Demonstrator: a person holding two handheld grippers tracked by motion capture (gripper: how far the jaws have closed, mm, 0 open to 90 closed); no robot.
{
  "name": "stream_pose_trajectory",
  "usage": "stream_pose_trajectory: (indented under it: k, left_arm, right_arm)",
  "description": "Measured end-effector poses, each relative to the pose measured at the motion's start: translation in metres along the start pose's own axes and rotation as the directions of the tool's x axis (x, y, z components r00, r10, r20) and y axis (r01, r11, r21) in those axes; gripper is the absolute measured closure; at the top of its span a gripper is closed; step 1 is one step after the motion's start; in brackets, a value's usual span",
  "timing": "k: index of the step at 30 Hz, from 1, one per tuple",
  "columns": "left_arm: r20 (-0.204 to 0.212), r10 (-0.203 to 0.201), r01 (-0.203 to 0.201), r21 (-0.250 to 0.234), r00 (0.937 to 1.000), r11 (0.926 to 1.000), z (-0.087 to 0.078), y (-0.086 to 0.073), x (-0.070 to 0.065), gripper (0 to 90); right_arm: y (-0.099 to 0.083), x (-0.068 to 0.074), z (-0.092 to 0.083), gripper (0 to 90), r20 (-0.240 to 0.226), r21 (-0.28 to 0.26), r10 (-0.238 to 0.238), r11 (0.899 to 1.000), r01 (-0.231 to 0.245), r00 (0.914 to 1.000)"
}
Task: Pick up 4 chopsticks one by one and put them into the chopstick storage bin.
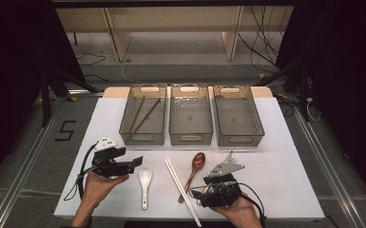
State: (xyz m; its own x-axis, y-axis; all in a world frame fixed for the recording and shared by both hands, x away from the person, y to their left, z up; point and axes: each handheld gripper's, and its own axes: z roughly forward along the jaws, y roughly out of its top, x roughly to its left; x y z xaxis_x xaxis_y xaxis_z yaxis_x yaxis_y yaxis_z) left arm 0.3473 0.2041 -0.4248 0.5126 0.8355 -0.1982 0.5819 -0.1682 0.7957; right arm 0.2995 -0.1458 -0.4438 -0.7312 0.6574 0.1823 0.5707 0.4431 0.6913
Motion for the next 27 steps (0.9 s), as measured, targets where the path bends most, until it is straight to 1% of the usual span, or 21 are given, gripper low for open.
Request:
stream_pose_trajectory:
  k: [2,5,6,7,8,9,12,16,21,25,27]
  left_arm:
    - [-0.001,0.002,-0.002,0.012,1.0000,0.9999,0.000,-0.004,0.000,20.2]
    - [0.000,-0.008,0.008,0.008,1.0000,0.9999,0.000,-0.010,0.000,20.1]
    - [0.003,-0.017,0.017,0.003,0.9998,0.9998,0.000,-0.012,-0.001,20.1]
    - [0.007,-0.018,0.018,0.005,0.9998,0.9998,0.000,-0.014,-0.001,20.0]
    - [0.006,-0.011,0.011,0.008,0.9999,0.9999,0.000,-0.015,-0.001,19.9]
    - [0.004,-0.015,0.015,0.007,0.9999,0.9999,0.000,-0.017,-0.002,19.9]
    - [0.006,-0.020,0.020,-0.001,0.9998,0.9998,-0.002,-0.020,-0.004,19.8]
    - [0.000,-0.017,0.017,-0.014,0.9999,0.9998,-0.004,-0.023,-0.006,19.7]
    - [0.005,-0.012,0.012,-0.004,0.9999,0.9999,-0.003,-0.027,-0.010,19.2]
    - [0.008,-0.005,0.006,-0.009,1.0000,0.9999,-0.004,-0.030,-0.012,19.1]
    - [0.007,-0.007,0.008,-0.010,0.9999,0.9999,-0.004,-0.030,-0.012,19.1]
  right_arm:
    - [0.001,0.000,0.002,37.3,-0.002,0.009,0.003,1.000,-0.003,1.0000]
    - [0.001,0.001,0.006,38.1,0.001,0.030,0.004,1.000,-0.004,1.0000]
    - [0.001,0.002,0.007,38.7,-0.001,0.035,0.006,0.999,-0.006,1.0000]
    - [0.002,0.002,0.008,39.1,-0.003,0.041,0.006,0.999,-0.006,1.0000]
    - [0.002,0.002,0.009,39.3,0.000,0.045,0.001,0.999,-0.001,1.0000]
    - [0.002,0.002,0.010,39.5,0.002,0.048,0.003,0.999,-0.003,1.0000]
    - [0.003,0.002,0.013,41.6,-0.003,0.064,0.006,0.998,-0.006,1.0000]
    - [0.003,0.004,0.017,43.1,-0.007,0.088,0.004,0.996,-0.004,1.0000]
    - [0.003,0.006,0.021,45.5,-0.016,0.112,0.009,0.994,-0.008,0.9998]
    - [0.003,0.007,0.024,48.0,-0.021,0.133,0.015,0.991,-0.012,0.9997]
    - [0.003,0.007,0.025,49.3,-0.023,0.135,0.013,0.991,-0.010,0.9997]
